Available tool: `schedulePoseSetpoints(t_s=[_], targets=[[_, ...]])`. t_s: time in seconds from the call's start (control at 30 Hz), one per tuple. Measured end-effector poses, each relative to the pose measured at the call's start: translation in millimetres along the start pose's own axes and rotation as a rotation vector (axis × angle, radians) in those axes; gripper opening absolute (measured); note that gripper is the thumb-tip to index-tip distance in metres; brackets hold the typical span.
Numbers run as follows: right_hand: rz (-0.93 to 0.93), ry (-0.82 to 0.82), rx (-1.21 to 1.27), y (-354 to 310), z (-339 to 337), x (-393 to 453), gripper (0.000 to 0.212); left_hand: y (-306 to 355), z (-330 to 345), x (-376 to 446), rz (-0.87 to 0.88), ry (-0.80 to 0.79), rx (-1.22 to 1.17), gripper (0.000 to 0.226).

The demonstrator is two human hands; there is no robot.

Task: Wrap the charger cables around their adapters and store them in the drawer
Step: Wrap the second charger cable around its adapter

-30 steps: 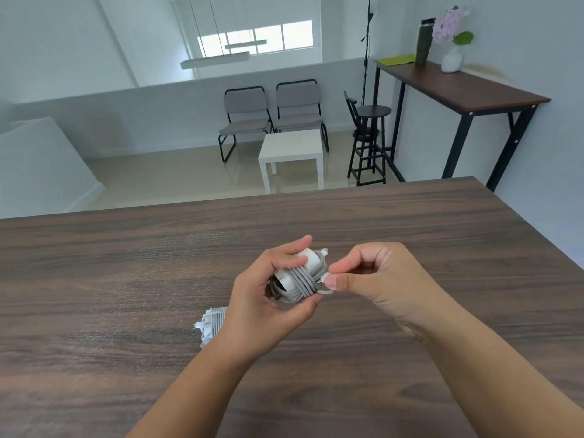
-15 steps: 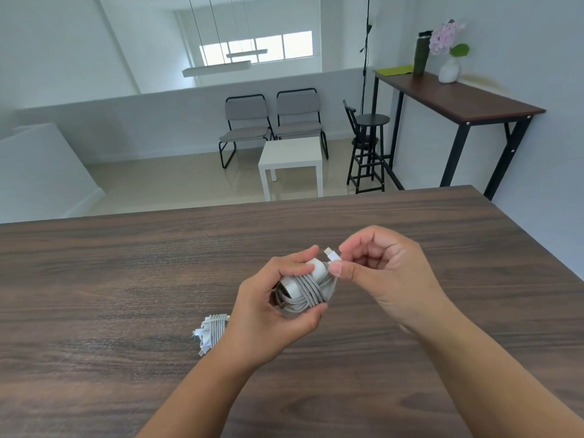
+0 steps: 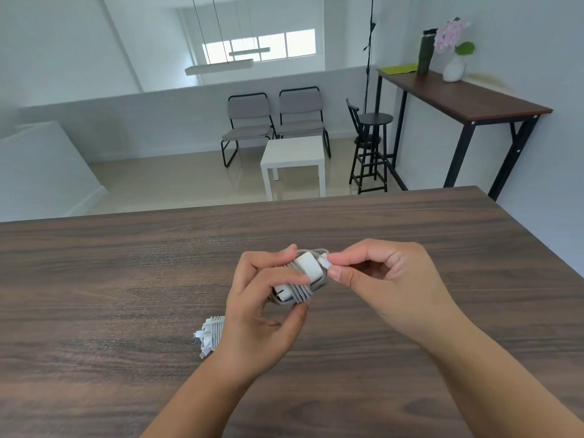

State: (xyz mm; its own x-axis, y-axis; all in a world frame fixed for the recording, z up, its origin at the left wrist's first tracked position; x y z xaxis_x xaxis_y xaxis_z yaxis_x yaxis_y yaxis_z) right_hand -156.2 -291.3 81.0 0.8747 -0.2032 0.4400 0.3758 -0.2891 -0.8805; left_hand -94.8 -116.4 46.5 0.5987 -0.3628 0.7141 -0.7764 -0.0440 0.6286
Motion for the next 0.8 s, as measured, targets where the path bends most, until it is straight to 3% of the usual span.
schedulePoseSetpoints(t_s=[0.17,0.3,0.37,0.5,0.7,0.8], targets=[[-0.292,0.032,-0.251,-16,5,-6,0.014,8,-2,3,0.1,0.038,0.088,0.059],[-0.264,0.085,-0.19,-11,2,-6,0.016,11,-4,8,0.14,0.023,0.129,0.06],[-0.2,0.124,-0.105,-6,0,-6,0.015,10,-3,11,0.041,0.005,0.111,0.062],[-0.128,0.171,0.064,0,0,-4,0.014,7,0,10,-0.249,-0.051,-0.143,0.065],[-0.174,0.187,0.168,-1,5,-8,0.018,5,2,17,-0.327,-0.178,-0.11,0.059],[-0.141,0.201,0.217,1,5,-7,0.019,0,6,13,-0.416,-0.22,-0.232,0.059]])
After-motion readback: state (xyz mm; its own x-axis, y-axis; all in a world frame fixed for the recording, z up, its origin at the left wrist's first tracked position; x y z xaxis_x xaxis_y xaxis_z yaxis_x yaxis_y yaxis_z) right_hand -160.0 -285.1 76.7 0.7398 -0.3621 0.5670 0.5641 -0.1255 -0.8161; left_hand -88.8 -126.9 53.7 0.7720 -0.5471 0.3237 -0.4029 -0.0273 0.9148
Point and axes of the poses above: each hand's wrist, its own x-axis towards the middle knuckle, its own z-axis out of the palm, y = z × x, the point moved 3 cm from there along x, towards the middle knuckle, and after that the axes turned 7 degrees about -z, right-handed, at the moved point
